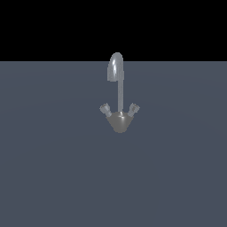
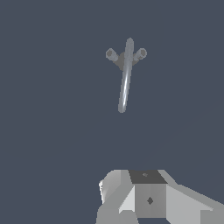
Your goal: Turn on the faucet by rotating a designated handle.
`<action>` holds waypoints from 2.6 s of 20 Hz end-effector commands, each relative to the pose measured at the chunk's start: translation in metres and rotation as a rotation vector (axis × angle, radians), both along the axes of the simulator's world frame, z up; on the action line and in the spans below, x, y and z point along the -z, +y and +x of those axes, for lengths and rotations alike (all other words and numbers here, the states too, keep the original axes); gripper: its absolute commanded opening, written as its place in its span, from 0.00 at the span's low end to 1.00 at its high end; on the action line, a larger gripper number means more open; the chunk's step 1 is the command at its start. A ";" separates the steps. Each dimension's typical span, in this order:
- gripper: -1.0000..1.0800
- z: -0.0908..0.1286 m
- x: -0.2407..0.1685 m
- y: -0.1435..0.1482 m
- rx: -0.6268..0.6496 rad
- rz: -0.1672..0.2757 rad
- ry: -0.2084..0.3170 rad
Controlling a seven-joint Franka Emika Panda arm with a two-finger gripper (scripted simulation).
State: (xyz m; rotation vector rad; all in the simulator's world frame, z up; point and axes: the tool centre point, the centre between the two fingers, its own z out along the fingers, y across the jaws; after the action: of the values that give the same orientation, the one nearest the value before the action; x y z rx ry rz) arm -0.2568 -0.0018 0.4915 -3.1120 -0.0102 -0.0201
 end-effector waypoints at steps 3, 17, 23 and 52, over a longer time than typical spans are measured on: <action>0.46 0.013 0.049 0.013 -0.025 -0.033 0.079; 0.14 0.124 0.170 -0.042 0.038 0.104 0.070; 0.13 0.154 0.229 -0.118 0.211 0.108 0.046; 0.17 0.258 0.420 -0.130 0.464 0.149 -0.068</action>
State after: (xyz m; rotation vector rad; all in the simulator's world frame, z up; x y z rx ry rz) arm 0.0354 -0.1128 0.1304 -2.8534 0.6468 -0.2608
